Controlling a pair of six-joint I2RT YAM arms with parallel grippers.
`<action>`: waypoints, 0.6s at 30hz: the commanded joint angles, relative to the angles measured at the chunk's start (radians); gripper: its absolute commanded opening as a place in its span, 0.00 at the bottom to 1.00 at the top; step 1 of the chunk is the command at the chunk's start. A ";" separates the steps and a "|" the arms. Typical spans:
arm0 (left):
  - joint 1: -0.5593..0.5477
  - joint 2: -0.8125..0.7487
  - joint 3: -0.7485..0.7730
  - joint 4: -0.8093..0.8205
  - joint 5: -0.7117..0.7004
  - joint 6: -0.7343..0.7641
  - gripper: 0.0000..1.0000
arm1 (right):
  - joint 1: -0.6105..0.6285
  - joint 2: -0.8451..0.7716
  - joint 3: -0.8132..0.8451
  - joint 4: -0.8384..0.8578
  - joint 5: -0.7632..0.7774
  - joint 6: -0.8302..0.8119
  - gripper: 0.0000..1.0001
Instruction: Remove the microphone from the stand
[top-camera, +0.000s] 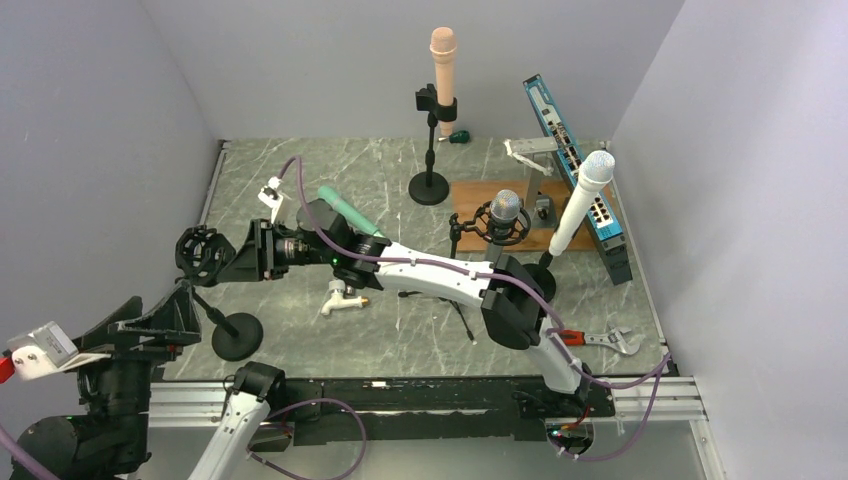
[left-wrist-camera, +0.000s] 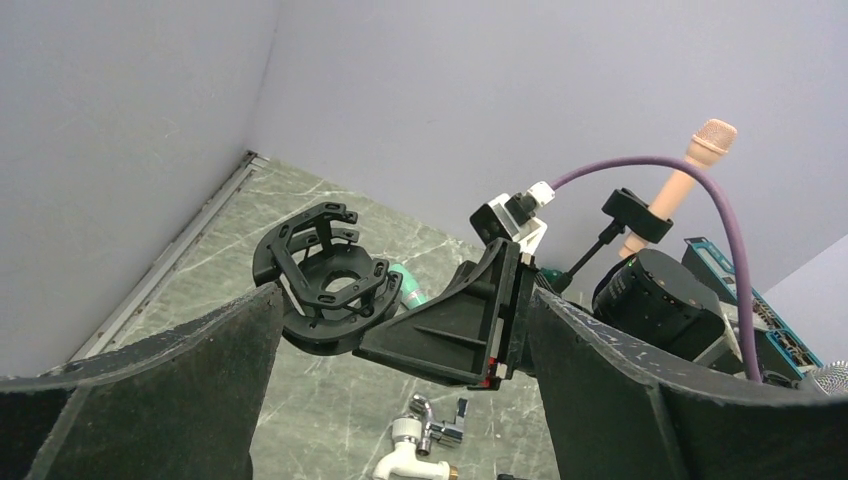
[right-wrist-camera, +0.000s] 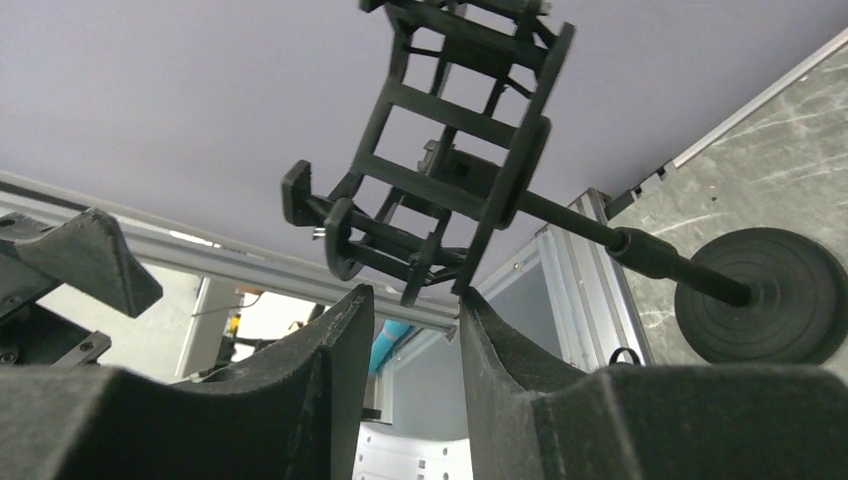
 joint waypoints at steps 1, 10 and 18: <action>0.001 -0.017 0.022 0.002 -0.023 0.025 0.94 | 0.004 -0.005 0.020 0.041 0.044 0.006 0.38; 0.000 -0.023 0.006 0.003 -0.020 0.024 0.94 | 0.006 -0.014 0.009 0.034 0.100 0.009 0.26; 0.000 -0.029 0.004 -0.002 -0.023 0.024 0.94 | 0.014 -0.045 -0.017 0.019 0.181 0.022 0.13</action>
